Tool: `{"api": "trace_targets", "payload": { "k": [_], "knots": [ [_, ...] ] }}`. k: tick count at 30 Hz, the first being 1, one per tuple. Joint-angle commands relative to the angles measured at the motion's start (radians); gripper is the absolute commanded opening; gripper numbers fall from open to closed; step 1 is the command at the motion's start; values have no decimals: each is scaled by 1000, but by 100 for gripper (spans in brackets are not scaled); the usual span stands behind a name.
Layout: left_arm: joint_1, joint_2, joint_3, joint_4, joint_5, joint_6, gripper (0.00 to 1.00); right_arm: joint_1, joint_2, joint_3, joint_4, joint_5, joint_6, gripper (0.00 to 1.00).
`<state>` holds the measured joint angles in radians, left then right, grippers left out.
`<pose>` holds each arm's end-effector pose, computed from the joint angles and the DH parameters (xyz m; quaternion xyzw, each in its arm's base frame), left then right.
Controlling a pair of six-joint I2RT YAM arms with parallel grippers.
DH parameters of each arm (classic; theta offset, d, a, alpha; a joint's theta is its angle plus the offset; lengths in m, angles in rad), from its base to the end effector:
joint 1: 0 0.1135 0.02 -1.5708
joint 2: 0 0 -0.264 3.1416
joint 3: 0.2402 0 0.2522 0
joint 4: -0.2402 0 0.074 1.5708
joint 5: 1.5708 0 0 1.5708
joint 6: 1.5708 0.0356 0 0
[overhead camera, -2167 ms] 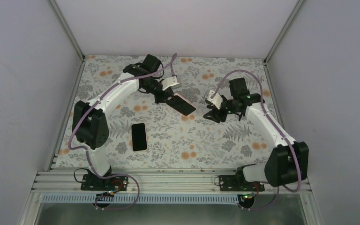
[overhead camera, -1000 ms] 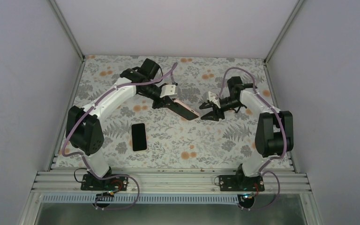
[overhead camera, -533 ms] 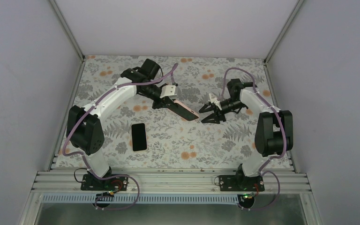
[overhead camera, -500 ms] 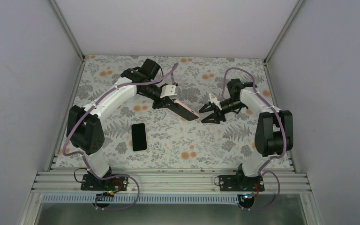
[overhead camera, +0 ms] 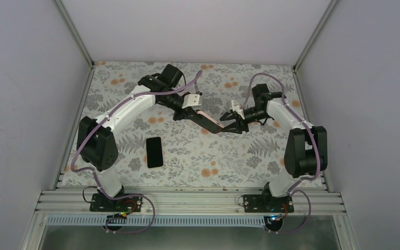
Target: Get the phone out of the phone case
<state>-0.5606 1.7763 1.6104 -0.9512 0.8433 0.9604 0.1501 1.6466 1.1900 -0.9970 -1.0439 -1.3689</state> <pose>0.2977 -0.2183 0.3029 0.6795 0.5806 -0.3501 0.2803 0.2891 0.0748 0.2313 -0.6170 0.6074 0.3791 0.3265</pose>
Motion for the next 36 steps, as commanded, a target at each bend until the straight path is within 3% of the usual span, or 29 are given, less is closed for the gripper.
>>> {"api": "trace_targets", "payload": {
  "k": [1, 9, 23, 36],
  "knots": [
    [-27, -17, 26, -17, 70, 30, 12, 3, -6, 3, 49, -6, 22, 55],
    [-37, -57, 18, -74, 68, 82, 12, -43, 67, 89, -85, 29, -104, 51],
    [-113, -85, 1, -107, 4, 89, 11, -100, 119, 200, -139, 87, -149, 50],
    [-141, -102, 41, -191, -2, 103, 11, -150, 107, 177, 100, 185, -36, 47]
  ]
}}
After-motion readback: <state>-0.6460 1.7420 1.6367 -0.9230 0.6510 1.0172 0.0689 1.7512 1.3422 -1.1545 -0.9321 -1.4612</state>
